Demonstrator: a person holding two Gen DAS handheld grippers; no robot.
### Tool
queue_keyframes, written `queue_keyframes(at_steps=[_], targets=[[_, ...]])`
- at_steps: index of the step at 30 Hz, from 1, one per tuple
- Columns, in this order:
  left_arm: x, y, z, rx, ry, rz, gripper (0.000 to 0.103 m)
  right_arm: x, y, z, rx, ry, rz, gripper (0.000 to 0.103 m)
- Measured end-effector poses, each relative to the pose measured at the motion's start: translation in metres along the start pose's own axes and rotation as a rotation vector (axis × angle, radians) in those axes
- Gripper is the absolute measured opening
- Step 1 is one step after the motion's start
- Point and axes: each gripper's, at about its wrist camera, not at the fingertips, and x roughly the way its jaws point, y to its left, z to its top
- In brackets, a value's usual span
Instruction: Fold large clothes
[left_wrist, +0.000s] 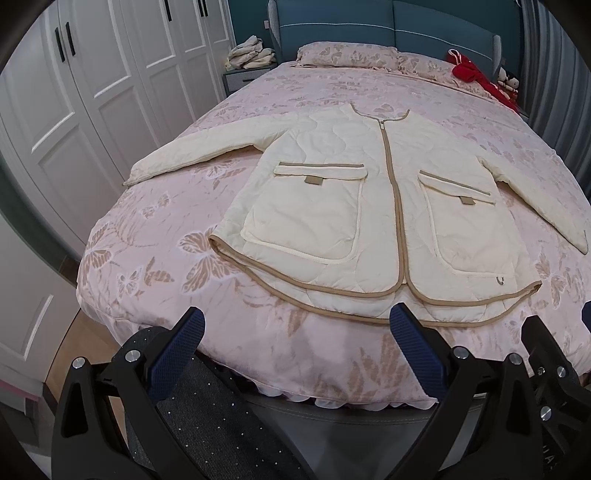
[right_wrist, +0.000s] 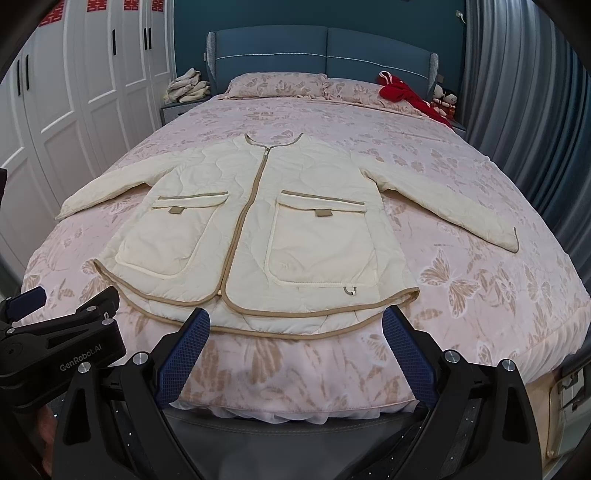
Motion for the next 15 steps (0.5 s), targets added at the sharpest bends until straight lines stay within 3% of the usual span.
queue_keyframes(at_steps=[15], targets=[[0.0012, 0.0002, -0.0014, -0.001, 0.001, 0.001, 0.098, 0.0013, -0.0017, 0.0008, 0.002, 0.001, 0.001, 0.093]])
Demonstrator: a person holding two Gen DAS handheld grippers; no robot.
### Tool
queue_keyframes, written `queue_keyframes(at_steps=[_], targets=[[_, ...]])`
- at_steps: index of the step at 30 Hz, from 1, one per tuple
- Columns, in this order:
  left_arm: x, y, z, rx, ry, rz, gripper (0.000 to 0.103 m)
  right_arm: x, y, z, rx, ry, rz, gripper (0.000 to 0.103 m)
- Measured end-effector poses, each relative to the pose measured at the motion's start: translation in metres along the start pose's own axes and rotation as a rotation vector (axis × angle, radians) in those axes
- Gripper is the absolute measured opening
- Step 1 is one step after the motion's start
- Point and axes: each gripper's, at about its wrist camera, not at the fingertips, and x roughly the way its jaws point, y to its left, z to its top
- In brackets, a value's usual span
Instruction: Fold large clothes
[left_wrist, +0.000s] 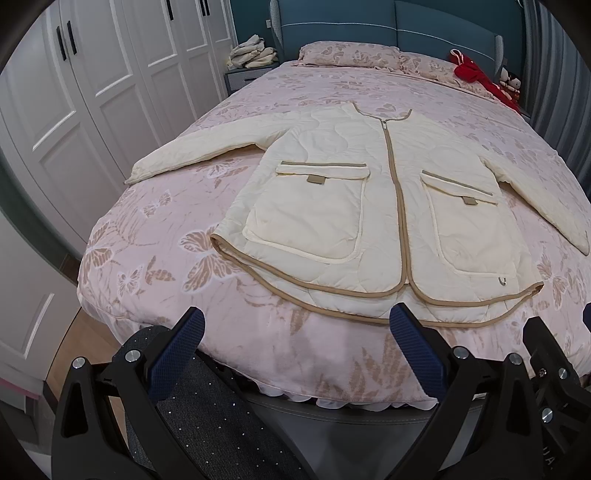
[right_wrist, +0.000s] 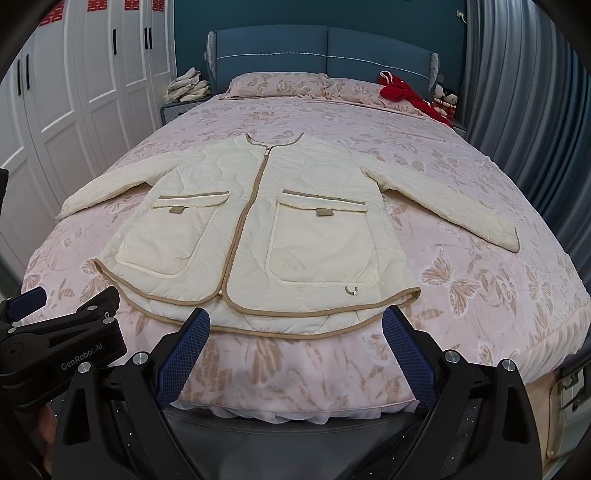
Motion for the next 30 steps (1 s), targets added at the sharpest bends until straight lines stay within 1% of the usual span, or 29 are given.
queue_keyframes(at_steps=[14, 18, 30], targets=[[0.006, 0.002, -0.003, -0.002, 0.011, 0.002, 0.098, 0.002, 0.002, -0.005, 0.0, 0.008, 0.002, 0.093], [0.01, 0.001, -0.003, -0.001, 0.021, 0.005, 0.098, 0.006, 0.003, -0.008, 0.002, 0.018, 0.002, 0.093], [0.027, -0.008, 0.002, 0.009, 0.064, 0.015, 0.098, 0.03, -0.003, -0.002, 0.017, 0.066, 0.011, 0.093]])
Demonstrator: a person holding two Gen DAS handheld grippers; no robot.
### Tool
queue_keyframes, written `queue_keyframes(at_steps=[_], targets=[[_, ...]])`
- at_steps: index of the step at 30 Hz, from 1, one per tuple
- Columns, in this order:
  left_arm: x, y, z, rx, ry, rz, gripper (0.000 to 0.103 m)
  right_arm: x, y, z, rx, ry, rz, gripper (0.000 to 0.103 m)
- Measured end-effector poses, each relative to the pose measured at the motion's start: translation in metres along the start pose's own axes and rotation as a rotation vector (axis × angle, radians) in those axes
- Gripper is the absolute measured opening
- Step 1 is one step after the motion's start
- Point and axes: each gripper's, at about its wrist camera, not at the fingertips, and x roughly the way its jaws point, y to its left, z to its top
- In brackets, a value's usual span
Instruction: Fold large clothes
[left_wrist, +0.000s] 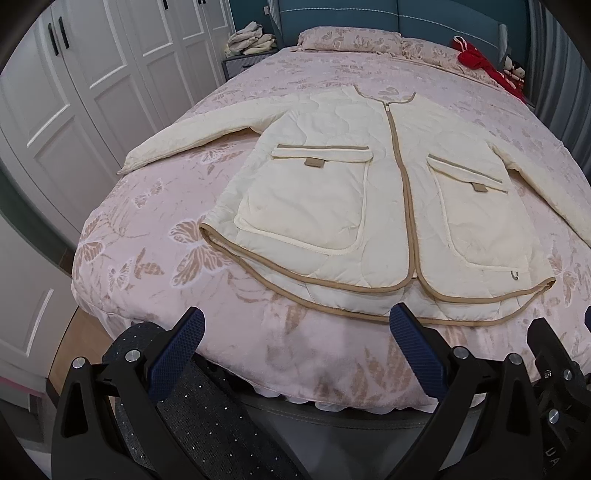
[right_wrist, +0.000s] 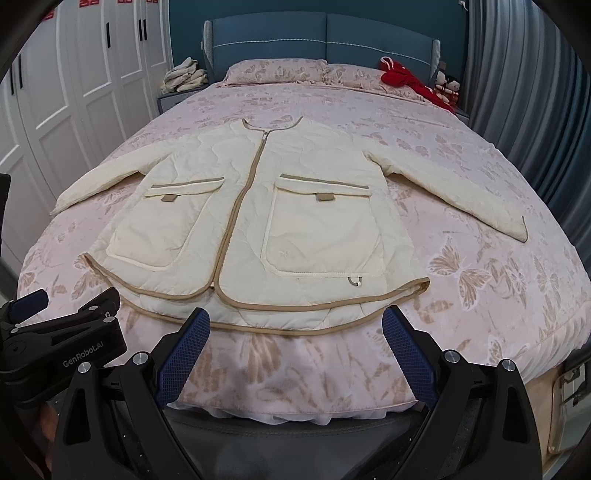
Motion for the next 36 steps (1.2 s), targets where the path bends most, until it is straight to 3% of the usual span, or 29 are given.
queue_keyframes(at_steps=[16, 19, 23, 30, 33, 36], targets=[[0.01, -0.009, 0.014, 0.011, 0.014, 0.002, 0.098, 0.014, -0.007, 0.01, 0.008, 0.016, 0.012, 0.093], [0.017, -0.005, 0.019, -0.009, 0.028, -0.03, 0.098, 0.023, -0.024, 0.015, 0.032, 0.007, 0.045, 0.093], [0.03, 0.008, 0.032, -0.051, 0.032, -0.071, 0.098, 0.042, -0.083, 0.029, 0.154, -0.015, 0.04, 0.092], [0.071, 0.039, 0.068, -0.175, 0.057, -0.029, 0.098, 0.112, -0.27, 0.06, 0.573, -0.035, 0.027, 0.092], [0.085, 0.047, 0.081, -0.21, 0.046, -0.021, 0.098, 0.144, -0.348, 0.064, 0.754, -0.056, -0.033, 0.092], [0.098, 0.048, 0.095, -0.233, 0.036, -0.002, 0.098, 0.17, -0.402, 0.067, 0.839, -0.063, -0.122, 0.092]])
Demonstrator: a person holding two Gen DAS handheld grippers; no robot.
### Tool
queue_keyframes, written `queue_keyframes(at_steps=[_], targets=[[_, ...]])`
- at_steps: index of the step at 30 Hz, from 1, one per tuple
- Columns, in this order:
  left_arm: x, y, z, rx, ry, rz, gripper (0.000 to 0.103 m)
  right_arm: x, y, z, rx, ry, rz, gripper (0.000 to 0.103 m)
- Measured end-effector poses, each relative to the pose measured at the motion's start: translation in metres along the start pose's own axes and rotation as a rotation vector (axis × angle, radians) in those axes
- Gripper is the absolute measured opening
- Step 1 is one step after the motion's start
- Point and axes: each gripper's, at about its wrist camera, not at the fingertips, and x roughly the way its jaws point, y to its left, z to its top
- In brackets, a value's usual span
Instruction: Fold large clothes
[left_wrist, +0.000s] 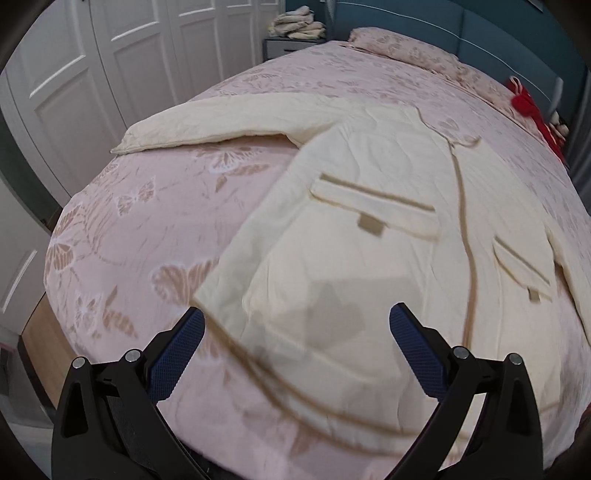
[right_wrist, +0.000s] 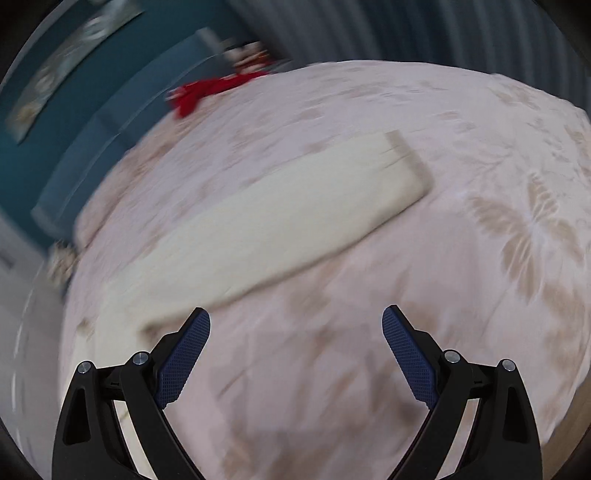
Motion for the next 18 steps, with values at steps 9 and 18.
queue_keyframes(at_steps=[9, 18], targets=[[0.038, -0.012, 0.023, -0.033, 0.012, 0.046, 0.098, 0.079, -0.042, 0.058, 0.154, -0.005, -0.072, 0.076], [0.056, -0.011, 0.035, -0.042, 0.023, 0.051, 0.098, 0.066, 0.043, 0.082, 0.041, -0.108, 0.112, 0.012]])
